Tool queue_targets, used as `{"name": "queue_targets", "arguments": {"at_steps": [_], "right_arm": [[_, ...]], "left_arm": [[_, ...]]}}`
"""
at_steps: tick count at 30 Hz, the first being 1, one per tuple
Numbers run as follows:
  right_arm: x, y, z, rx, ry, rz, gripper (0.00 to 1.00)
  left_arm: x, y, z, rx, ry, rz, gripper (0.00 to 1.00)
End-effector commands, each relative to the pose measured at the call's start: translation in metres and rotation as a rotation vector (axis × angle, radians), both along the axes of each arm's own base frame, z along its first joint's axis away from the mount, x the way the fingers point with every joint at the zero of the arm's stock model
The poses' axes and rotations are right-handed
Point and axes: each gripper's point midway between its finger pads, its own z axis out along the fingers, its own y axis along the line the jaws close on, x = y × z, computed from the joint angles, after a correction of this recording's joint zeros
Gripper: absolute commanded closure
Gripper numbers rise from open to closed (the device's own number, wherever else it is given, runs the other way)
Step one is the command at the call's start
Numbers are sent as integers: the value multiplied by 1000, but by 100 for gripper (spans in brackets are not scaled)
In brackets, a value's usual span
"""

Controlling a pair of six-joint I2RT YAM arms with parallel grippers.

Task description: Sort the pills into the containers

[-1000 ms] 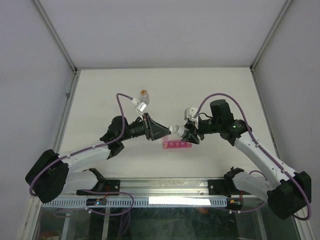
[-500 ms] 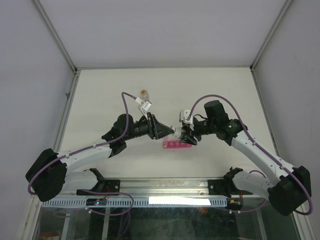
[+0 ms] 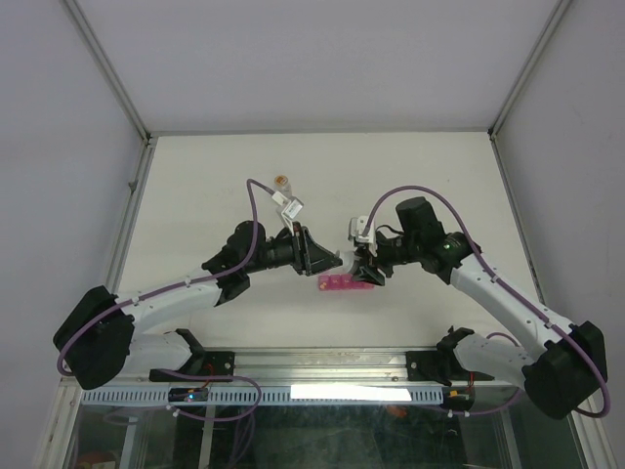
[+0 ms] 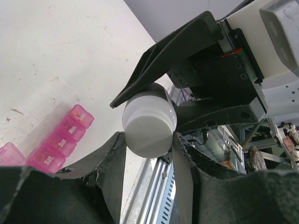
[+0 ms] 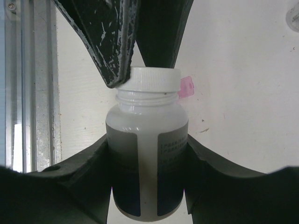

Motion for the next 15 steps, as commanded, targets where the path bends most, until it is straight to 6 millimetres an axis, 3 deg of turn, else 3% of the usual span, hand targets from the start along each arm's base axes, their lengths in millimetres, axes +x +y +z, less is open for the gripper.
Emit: {"name": "queue_targets", "arguments": {"at_steps": [1,8,15], "right_arm": [[11,11,28,59,-69,3,100],[5,13,28,76,-53,34,100],[-6,17,50,195,75,62,100]], "left_arm": [[-16,-10,23,-50,-62,-109,79],[-13,-15,17,23,-68,-114,82],[-36,-28,-6,99,-226,-254,87]]}}
